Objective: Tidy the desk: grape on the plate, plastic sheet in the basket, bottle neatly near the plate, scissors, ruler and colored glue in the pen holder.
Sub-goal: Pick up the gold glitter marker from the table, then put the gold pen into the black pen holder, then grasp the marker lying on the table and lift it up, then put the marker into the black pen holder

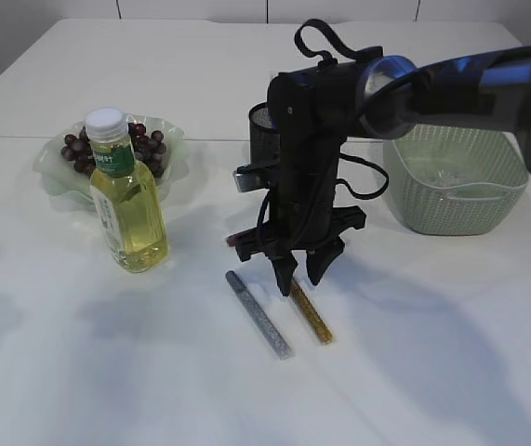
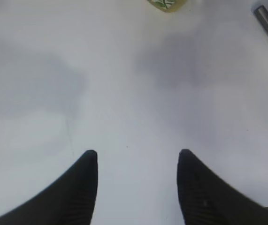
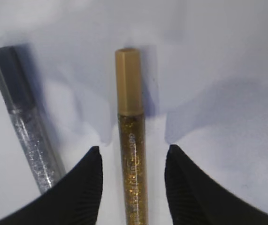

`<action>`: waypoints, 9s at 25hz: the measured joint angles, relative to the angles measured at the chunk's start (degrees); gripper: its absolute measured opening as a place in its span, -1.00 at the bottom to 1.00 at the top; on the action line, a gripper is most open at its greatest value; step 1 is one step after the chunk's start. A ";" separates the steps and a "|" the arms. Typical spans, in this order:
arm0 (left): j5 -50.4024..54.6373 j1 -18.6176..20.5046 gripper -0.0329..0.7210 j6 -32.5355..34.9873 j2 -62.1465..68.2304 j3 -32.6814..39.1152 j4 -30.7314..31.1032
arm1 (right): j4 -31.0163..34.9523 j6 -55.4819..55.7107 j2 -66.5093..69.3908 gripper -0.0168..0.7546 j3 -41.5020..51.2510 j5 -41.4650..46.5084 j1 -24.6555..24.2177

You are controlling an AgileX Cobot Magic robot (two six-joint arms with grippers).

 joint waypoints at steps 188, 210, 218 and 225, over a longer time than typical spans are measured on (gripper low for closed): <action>-2.13 0.00 0.07 0.00 0.00 0.00 -0.17 | 1.37 -1.63 5.78 -0.49 -6.87 1.17 6.35; -2.03 0.00 0.07 0.00 0.00 0.00 -0.35 | 17.77 -10.38 3.12 -0.67 -27.30 1.55 -8.61; -1.77 0.00 0.07 0.00 0.00 0.00 -1.54 | 31.80 -19.69 3.12 -0.67 -30.51 -0.23 -18.78; -1.68 0.00 0.07 0.00 0.00 0.00 -4.37 | 45.66 -37.77 4.84 -0.67 -30.60 -15.20 -20.02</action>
